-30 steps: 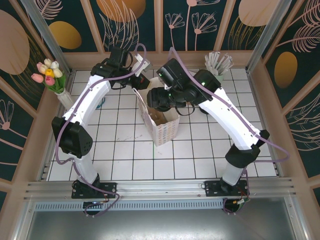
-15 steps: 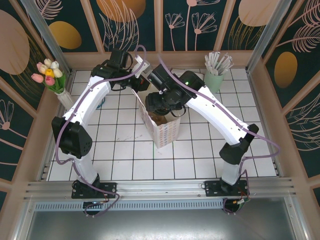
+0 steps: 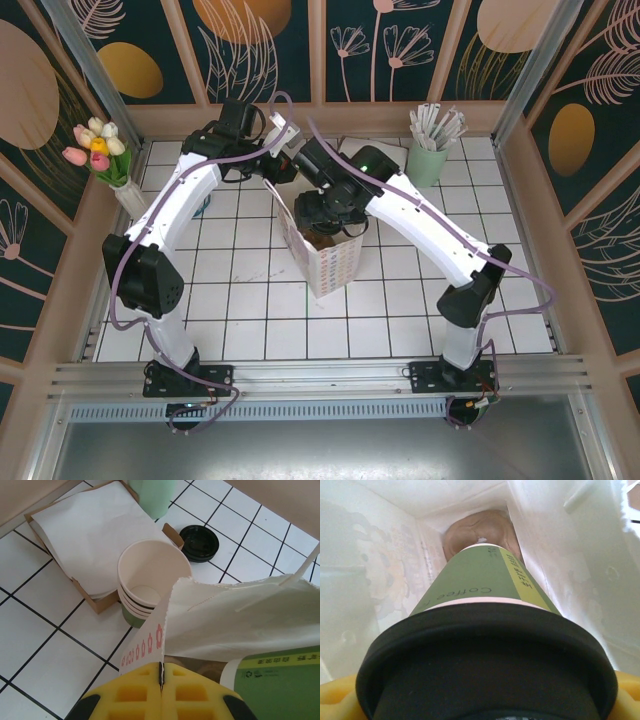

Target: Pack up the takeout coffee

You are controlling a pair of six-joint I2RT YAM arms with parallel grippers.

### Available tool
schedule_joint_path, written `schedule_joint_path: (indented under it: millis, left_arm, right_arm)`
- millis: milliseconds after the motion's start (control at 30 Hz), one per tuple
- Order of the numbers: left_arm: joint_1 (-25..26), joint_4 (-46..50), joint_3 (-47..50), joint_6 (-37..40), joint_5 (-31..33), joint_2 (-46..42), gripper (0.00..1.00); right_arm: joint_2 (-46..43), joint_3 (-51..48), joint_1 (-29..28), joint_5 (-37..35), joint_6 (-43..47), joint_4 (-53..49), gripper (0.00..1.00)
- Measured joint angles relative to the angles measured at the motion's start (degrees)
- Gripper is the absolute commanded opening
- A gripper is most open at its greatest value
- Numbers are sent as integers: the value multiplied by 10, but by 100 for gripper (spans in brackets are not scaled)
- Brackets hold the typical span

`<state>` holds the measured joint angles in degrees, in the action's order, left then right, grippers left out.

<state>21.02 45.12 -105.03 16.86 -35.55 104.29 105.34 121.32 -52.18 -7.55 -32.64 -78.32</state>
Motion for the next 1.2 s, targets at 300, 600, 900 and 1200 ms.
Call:
schedule_joint_path:
  millis: [300,600,900,1200]
  left_arm:
    - [0,-2,1,-1,-2,-1,0]
    - [0,-4,2,-1,-4,-1,0]
    - [0,-12,5,-9,-2,-2,0]
    - [0,-65,73,-86,-1,-52,0]
  right_arm:
    - [33,2,-5,1,20,0,58]
    - [43,5,-13,6,37,1,57]
    - [42,0,-20,16,43,2,57]
    - [-9,-116,-15,31,41,6,56]
